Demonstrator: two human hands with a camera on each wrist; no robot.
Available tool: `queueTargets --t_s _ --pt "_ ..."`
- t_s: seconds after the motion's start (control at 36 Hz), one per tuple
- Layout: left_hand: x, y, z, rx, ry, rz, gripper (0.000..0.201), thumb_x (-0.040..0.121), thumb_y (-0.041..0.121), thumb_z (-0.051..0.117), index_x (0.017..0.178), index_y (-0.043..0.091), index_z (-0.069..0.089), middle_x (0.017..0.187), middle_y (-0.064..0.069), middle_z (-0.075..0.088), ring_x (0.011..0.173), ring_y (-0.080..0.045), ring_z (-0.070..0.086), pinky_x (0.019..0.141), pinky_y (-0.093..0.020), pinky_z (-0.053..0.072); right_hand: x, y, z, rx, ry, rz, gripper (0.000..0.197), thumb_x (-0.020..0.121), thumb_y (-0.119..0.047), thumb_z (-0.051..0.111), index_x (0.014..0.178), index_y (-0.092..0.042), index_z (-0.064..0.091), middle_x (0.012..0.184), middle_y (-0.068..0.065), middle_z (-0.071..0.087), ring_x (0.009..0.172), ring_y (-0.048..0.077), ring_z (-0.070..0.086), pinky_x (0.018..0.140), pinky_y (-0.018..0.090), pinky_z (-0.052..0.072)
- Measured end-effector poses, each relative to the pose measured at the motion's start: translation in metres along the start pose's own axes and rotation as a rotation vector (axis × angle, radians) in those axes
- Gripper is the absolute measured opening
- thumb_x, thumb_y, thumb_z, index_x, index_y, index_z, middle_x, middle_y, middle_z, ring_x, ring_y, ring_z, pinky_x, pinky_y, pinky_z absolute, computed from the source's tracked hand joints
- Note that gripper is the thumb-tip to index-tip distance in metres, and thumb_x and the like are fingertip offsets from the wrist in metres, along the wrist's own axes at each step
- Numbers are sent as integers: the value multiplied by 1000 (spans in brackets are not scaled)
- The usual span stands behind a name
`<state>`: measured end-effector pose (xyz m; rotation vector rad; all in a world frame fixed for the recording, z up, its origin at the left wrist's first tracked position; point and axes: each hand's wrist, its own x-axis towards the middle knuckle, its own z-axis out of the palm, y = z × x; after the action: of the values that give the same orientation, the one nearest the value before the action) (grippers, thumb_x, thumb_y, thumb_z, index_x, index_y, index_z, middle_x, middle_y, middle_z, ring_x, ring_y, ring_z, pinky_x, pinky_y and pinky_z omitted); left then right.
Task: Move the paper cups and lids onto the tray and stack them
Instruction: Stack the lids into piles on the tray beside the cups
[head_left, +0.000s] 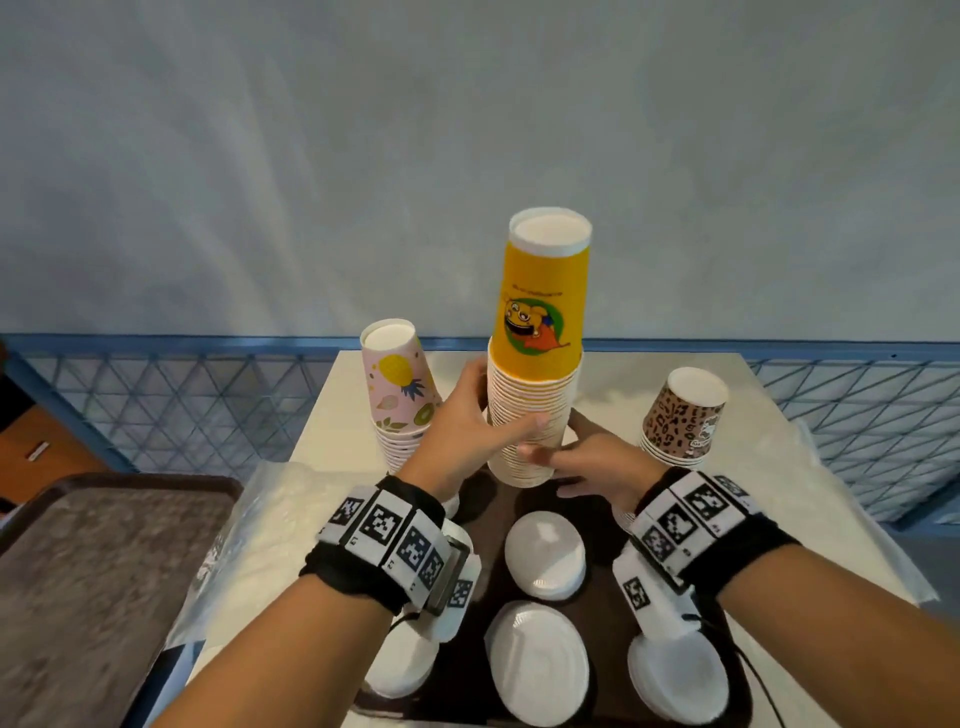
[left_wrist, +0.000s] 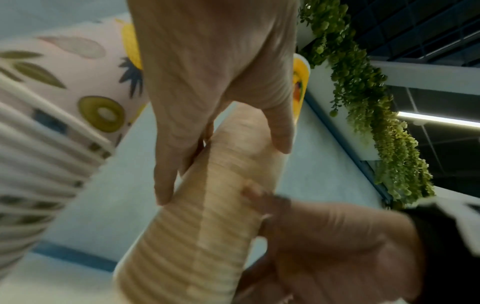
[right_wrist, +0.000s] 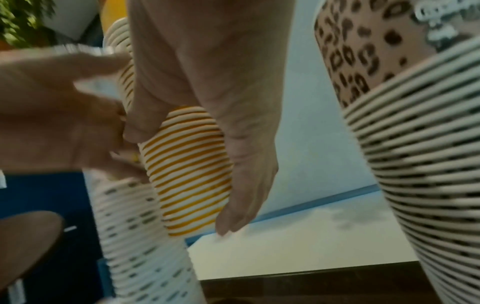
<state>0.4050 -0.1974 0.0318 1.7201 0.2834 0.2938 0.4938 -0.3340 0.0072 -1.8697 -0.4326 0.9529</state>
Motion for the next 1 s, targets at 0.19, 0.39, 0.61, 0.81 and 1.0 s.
queueTargets --t_s 0.19,0.39,0.61,0.81,1.0 --pt "-40 -7 -12 -98 -60 -73 67 70 10 79 129 18 48 117 1 68 106 -9 64 86 -27 52 -32 -14 17 -41 -169 -47 70 85 -13 66 142 -30 28 112 5 63 98 16 63 76 26 54" --pt "-71 -6 -52 -83 77 24 82 46 32 87 122 16 58 111 -1 71 103 -14 68 77 -30 57 -40 -45 45 -123 -231 -64 83 81 -2 67 146 -28 23 124 9 54 108 23 58 83 40 54" --pt "-85 -6 -113 -36 82 -20 79 47 32 84 122 23 57 111 5 70 102 -10 67 70 -26 56 7 -75 81 -357 230 -259 102 74 -26 77 150 -16 9 157 11 15 143 27 22 113 41 27" --pt "-78 -32 -142 -69 114 -147 83 43 30 85 120 21 56 107 3 72 102 -14 67 72 -37 59 45 -65 122 -214 268 -272 120 45 -48 85 144 -19 24 144 8 40 130 25 44 109 45 39" --pt "-57 -56 -154 -38 87 -235 81 39 31 83 116 24 57 104 6 72 101 -14 65 76 -42 54 61 -59 127 -246 405 -323 73 62 -28 85 121 -16 43 121 4 59 108 20 59 82 27 47"
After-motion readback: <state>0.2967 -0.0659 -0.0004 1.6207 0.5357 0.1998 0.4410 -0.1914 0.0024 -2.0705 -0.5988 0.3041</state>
